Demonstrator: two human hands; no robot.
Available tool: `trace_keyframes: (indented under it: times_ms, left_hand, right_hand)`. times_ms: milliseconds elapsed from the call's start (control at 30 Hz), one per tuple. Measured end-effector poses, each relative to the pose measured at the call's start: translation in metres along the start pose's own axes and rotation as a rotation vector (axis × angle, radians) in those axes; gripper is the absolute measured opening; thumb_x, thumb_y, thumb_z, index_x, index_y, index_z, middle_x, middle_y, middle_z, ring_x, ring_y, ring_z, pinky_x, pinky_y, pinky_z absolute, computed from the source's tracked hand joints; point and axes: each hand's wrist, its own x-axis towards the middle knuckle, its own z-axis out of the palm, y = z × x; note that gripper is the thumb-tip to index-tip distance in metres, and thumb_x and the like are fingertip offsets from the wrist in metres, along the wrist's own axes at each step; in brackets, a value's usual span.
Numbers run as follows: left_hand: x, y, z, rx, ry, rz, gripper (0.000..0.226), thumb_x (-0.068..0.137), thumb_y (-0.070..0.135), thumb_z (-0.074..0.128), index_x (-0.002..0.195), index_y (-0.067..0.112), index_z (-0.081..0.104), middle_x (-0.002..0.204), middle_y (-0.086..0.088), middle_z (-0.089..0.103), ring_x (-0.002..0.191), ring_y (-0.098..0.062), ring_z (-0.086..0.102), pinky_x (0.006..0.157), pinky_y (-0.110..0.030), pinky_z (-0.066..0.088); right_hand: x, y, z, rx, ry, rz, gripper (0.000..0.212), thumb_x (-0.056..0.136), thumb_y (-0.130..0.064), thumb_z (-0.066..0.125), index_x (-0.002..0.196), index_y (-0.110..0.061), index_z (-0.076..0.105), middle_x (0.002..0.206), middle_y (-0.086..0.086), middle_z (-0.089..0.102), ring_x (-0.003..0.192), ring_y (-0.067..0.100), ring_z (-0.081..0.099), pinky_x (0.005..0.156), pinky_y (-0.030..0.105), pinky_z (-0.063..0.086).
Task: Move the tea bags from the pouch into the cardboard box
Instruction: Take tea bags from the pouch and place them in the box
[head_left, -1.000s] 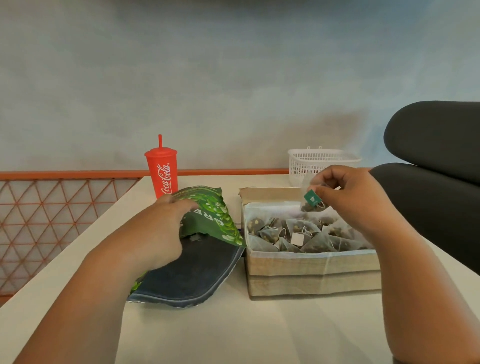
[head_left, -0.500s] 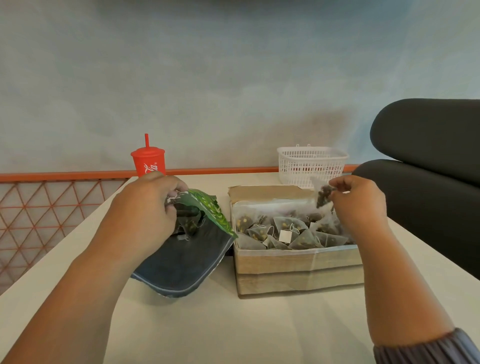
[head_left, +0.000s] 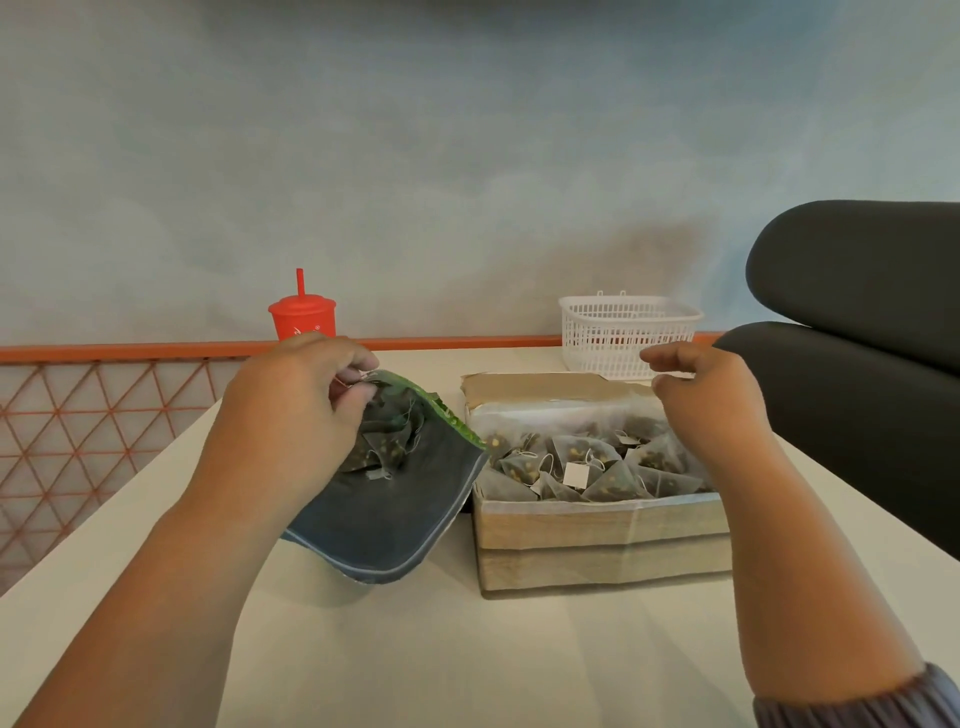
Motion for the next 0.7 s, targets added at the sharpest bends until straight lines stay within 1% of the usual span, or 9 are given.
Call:
trace_keyframes:
  times_ms: [33, 67, 133, 267, 367, 467, 533, 633, 700]
  left_hand:
    - [0.000, 0.001, -0.001, -0.003, 0.024, -0.002, 0.016, 0.077, 0.005, 0.071, 0.090, 0.013, 0.071, 0.080, 0.007, 0.056, 0.070, -0.011, 0.053, 0.061, -0.010, 0.035]
    - [0.000, 0.002, -0.002, -0.004, 0.044, -0.004, 0.015, 0.077, 0.007, 0.071, 0.091, 0.012, 0.071, 0.080, 0.007, 0.056, 0.071, -0.010, 0.052, 0.061, -0.009, 0.034]
    - [0.000, 0.004, -0.004, -0.012, 0.065, -0.013, 0.014, 0.078, 0.010, 0.071, 0.092, 0.012, 0.071, 0.081, 0.008, 0.055, 0.072, -0.008, 0.052, 0.061, -0.009, 0.033]
    - [-0.001, 0.006, -0.004, -0.019, 0.062, -0.009, 0.014, 0.078, 0.010, 0.071, 0.092, 0.013, 0.071, 0.080, 0.007, 0.057, 0.071, -0.006, 0.051, 0.062, -0.007, 0.031]
    - [-0.001, 0.007, -0.003, -0.021, 0.045, -0.011, 0.014, 0.078, 0.010, 0.070, 0.092, 0.014, 0.071, 0.083, 0.004, 0.062, 0.073, -0.010, 0.054, 0.063, -0.008, 0.032]
    - [-0.001, 0.006, -0.003, -0.016, 0.038, -0.007, 0.013, 0.079, 0.011, 0.070, 0.091, 0.016, 0.071, 0.083, 0.006, 0.061, 0.075, -0.010, 0.055, 0.063, -0.009, 0.033]
    - [-0.001, 0.005, -0.003, -0.009, 0.036, -0.006, 0.013, 0.079, 0.011, 0.070, 0.091, 0.017, 0.071, 0.082, 0.007, 0.060, 0.075, -0.010, 0.054, 0.063, -0.008, 0.033]
    - [-0.001, 0.004, -0.002, -0.007, 0.031, 0.002, 0.013, 0.078, 0.011, 0.070, 0.090, 0.017, 0.071, 0.080, 0.008, 0.058, 0.073, -0.011, 0.055, 0.063, -0.009, 0.034]
    - [-0.001, 0.004, -0.001, -0.011, 0.022, 0.008, 0.013, 0.078, 0.010, 0.071, 0.090, 0.016, 0.071, 0.079, 0.008, 0.058, 0.072, -0.011, 0.055, 0.063, -0.010, 0.035]
  right_hand:
    - [0.000, -0.001, 0.002, -0.025, -0.018, -0.022, 0.035, 0.089, -0.002, 0.047, 0.113, -0.022, 0.062, 0.123, -0.001, 0.059, 0.069, 0.010, 0.050, 0.061, 0.021, 0.041]
    - [0.000, -0.002, 0.003, -0.064, -0.034, -0.036, 0.034, 0.088, -0.003, 0.047, 0.113, -0.022, 0.062, 0.125, -0.001, 0.058, 0.075, 0.012, 0.054, 0.066, 0.022, 0.045]
    - [0.001, 0.001, 0.005, -0.163, -0.074, -0.023, 0.031, 0.090, -0.008, 0.049, 0.115, -0.021, 0.060, 0.131, 0.002, 0.055, 0.097, 0.018, 0.056, 0.079, 0.029, 0.046]
    - [0.003, 0.019, 0.010, -0.424, -0.265, 0.053, 0.029, 0.091, -0.021, 0.046, 0.116, -0.025, 0.059, 0.126, 0.004, 0.056, 0.102, 0.025, 0.055, 0.092, 0.044, 0.047]
    - [0.002, 0.026, 0.016, -0.564, -0.407, 0.042, 0.031, 0.091, -0.025, 0.041, 0.116, -0.027, 0.060, 0.121, 0.004, 0.057, 0.103, 0.025, 0.053, 0.094, 0.046, 0.044]
    - [0.002, 0.025, 0.021, -0.677, -0.485, 0.023, 0.036, 0.093, -0.027, 0.036, 0.124, -0.026, 0.054, 0.127, 0.005, 0.051, 0.114, 0.028, 0.049, 0.099, 0.048, 0.040]
    - [0.002, 0.027, 0.024, -0.715, -0.502, 0.052, 0.034, 0.093, -0.026, 0.037, 0.123, -0.022, 0.053, 0.124, 0.004, 0.055, 0.111, 0.026, 0.051, 0.098, 0.044, 0.041]
    - [0.003, 0.029, 0.025, -0.677, -0.493, 0.090, 0.026, 0.093, -0.024, 0.042, 0.111, -0.016, 0.059, 0.102, 0.003, 0.062, 0.095, 0.022, 0.056, 0.092, 0.039, 0.045]
    - [0.003, 0.027, 0.023, -0.601, -0.481, 0.062, 0.023, 0.092, -0.019, 0.043, 0.106, -0.013, 0.060, 0.090, 0.002, 0.061, 0.088, 0.020, 0.057, 0.082, 0.034, 0.047]
